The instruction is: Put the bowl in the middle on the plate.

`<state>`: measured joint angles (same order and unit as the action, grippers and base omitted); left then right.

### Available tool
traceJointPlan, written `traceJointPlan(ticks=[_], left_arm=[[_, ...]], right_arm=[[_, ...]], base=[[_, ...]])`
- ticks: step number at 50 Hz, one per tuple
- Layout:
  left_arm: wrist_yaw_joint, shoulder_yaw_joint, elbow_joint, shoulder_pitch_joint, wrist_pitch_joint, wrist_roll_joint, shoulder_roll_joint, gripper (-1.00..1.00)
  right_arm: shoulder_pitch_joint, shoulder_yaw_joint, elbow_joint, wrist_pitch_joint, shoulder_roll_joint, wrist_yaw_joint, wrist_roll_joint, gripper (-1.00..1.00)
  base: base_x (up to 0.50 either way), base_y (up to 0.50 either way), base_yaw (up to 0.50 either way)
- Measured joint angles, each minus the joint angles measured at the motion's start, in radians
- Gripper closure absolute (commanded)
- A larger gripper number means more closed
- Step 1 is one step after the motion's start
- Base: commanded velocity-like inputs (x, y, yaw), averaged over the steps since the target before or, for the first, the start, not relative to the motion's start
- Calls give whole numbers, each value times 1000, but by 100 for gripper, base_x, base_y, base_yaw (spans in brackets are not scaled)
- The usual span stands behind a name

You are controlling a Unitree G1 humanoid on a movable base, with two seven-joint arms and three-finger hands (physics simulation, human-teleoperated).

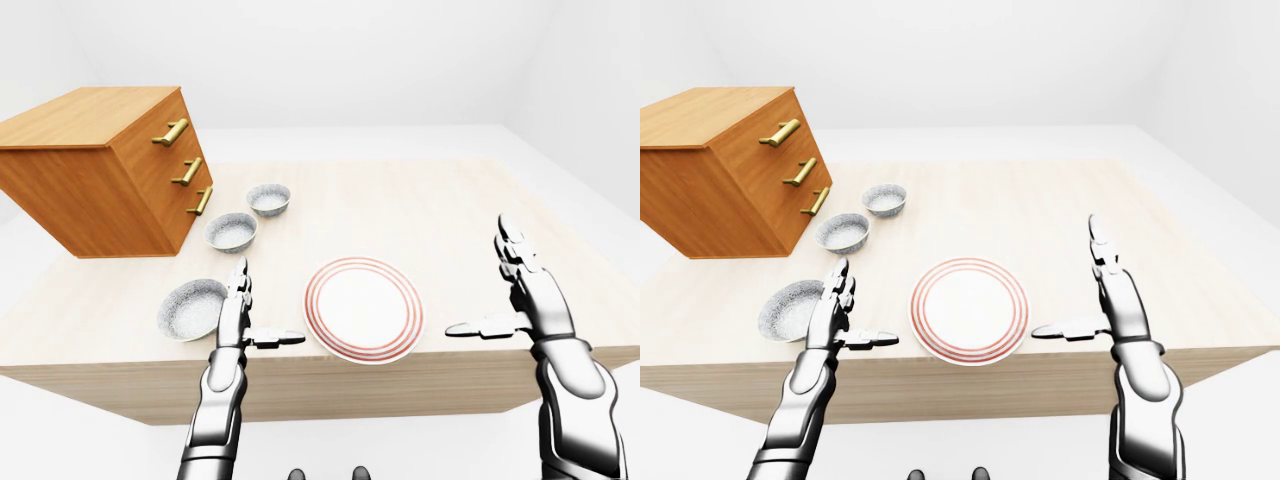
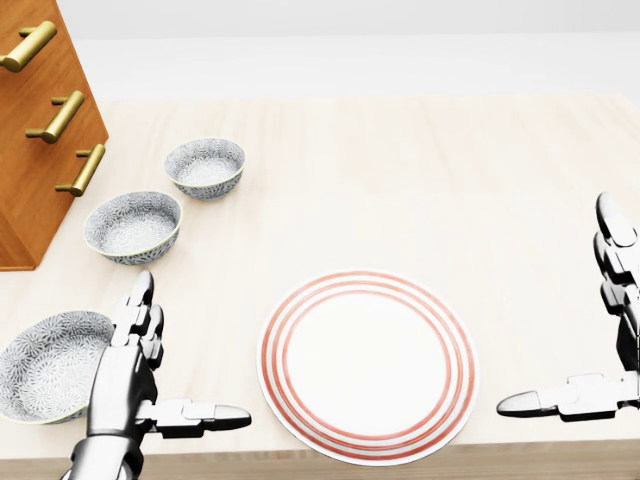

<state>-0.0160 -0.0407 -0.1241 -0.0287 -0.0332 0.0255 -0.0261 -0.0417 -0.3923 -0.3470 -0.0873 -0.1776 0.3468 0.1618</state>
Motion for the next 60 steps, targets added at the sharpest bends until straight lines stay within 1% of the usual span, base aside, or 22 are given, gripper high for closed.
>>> traceJointPlan(ticks=[8,16,27,33,38,46,60], left_arm=[[1,0,-1,1,0,1,0,-100],[0,-1,-5,0,-2,1,-1,-100],[1,-1,-11,-3,-3,2,-1,-100],[3,-1,-9,-3,2,3,-1,-100],[4,0,-9,-3,5,3,0,-100],[6,0,-9,-3,9,2,0,-100],[9,2,-7,-1,11,7,0,-100]], right_arm=[[-4,-91,3,0,-30,43,-5,-100],[5,-158,45,0,-71,66,-10,-100],[15,-237,187,0,-144,71,-33,-100],[7,-269,272,0,-175,88,-51,-100],[4,-286,316,0,-193,98,-69,-100],[2,-305,381,4,-210,129,-133,-100],[-7,-310,437,4,-216,135,-182,-100]], base=[[0,0,0],[0,0,0],[0,0,0],[0,0,0],[0,0,0],[0,0,0],[0,0,0]])
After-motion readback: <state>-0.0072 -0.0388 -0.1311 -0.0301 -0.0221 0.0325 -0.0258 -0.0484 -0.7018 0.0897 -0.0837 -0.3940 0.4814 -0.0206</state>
